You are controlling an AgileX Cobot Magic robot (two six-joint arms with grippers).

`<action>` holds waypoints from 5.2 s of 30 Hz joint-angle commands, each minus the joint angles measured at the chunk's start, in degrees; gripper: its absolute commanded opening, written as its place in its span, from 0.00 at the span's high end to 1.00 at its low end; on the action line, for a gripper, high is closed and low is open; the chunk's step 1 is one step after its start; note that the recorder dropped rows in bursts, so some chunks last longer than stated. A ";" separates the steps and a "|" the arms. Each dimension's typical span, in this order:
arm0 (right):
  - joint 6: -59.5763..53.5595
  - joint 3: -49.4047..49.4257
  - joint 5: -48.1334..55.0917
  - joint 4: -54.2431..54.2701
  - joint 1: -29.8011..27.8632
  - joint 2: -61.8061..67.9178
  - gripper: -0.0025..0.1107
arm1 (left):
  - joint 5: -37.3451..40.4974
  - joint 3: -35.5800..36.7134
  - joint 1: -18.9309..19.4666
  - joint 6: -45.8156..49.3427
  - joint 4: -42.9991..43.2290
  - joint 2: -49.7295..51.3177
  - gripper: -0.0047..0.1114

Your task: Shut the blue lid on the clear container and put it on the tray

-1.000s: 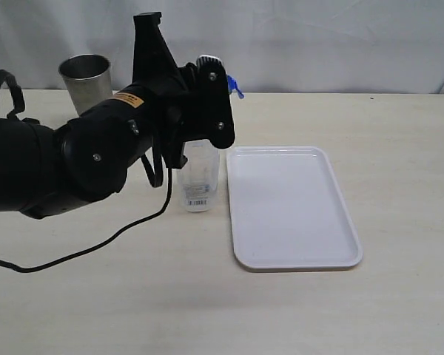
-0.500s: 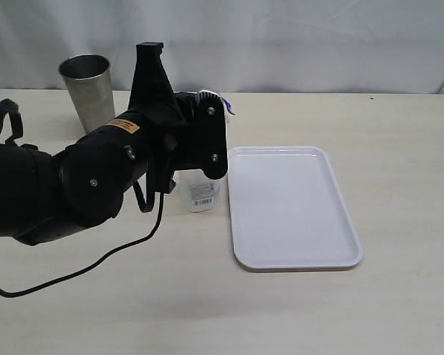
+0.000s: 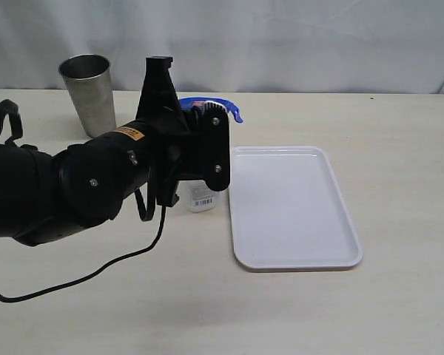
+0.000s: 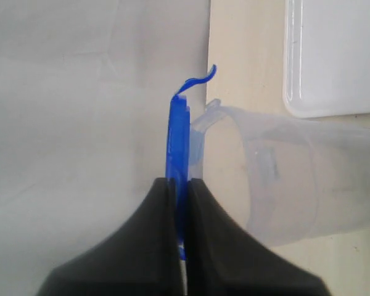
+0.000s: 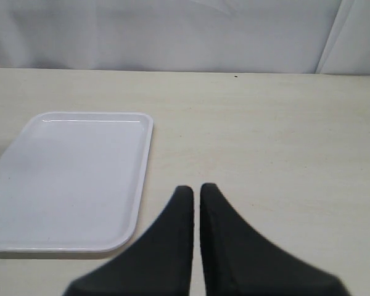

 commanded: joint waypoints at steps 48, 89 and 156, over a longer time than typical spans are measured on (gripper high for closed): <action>-0.43 0.17 -0.51 0.13 0.09 -0.26 0.94 | -7.08 0.14 -0.48 5.08 -6.70 -0.53 0.96; -0.43 0.17 -0.51 0.13 0.09 -0.26 0.94 | -11.78 -4.14 0.94 -9.93 3.22 -0.53 0.96; -0.43 0.17 -0.51 0.13 0.09 -0.26 0.94 | -5.78 -3.92 2.82 -12.61 4.97 -0.51 0.96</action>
